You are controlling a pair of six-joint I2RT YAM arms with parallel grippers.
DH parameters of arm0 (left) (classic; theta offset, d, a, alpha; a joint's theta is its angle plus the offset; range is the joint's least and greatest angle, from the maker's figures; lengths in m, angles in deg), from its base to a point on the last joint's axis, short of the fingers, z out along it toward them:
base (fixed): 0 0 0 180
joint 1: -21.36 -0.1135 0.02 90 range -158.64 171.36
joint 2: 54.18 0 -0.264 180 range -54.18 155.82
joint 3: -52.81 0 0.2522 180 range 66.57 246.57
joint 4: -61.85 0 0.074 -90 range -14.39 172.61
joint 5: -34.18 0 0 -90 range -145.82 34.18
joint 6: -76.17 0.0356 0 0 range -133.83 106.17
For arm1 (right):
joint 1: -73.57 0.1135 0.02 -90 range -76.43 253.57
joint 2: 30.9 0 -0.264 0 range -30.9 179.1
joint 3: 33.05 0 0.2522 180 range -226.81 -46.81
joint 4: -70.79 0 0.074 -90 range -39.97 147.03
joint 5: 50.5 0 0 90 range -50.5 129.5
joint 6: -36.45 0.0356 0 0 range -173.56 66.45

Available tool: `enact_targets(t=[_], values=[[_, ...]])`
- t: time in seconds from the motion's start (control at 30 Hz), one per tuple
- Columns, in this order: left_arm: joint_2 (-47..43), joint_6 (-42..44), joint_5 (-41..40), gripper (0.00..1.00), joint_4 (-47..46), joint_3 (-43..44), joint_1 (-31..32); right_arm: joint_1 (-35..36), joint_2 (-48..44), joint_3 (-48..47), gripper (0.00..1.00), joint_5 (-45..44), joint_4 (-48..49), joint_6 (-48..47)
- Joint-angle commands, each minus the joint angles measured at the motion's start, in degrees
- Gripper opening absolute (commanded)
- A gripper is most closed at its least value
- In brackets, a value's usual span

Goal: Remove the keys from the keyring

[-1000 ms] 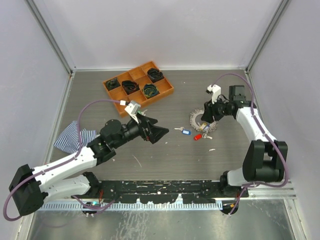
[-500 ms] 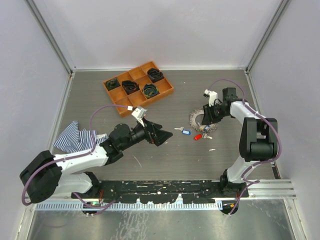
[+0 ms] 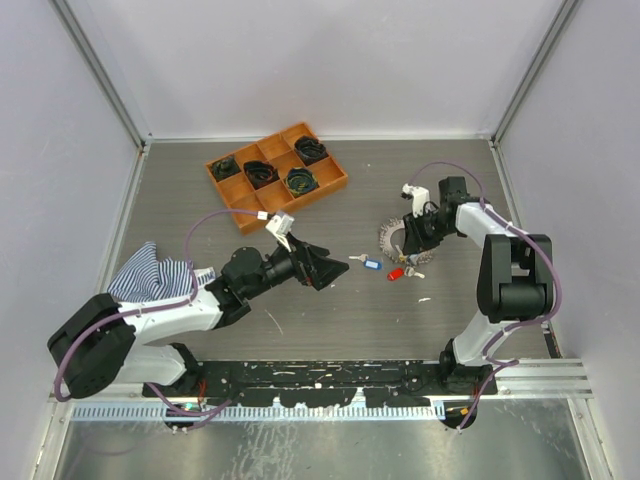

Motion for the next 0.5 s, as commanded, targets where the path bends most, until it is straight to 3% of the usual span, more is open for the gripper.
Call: enact_targets(t=[0.0,0.47], values=[[0.0,-1.0,0.7,0.98,-4.7,0.7,0.1,0.3,0.6,-0.6,0.31,0.6,-1.4,-1.3],[-0.7,-2.0,0.7,0.98,-4.3,0.0,0.1,1.2,1.5,-0.9,0.27,0.6,-3.0,-1.6]])
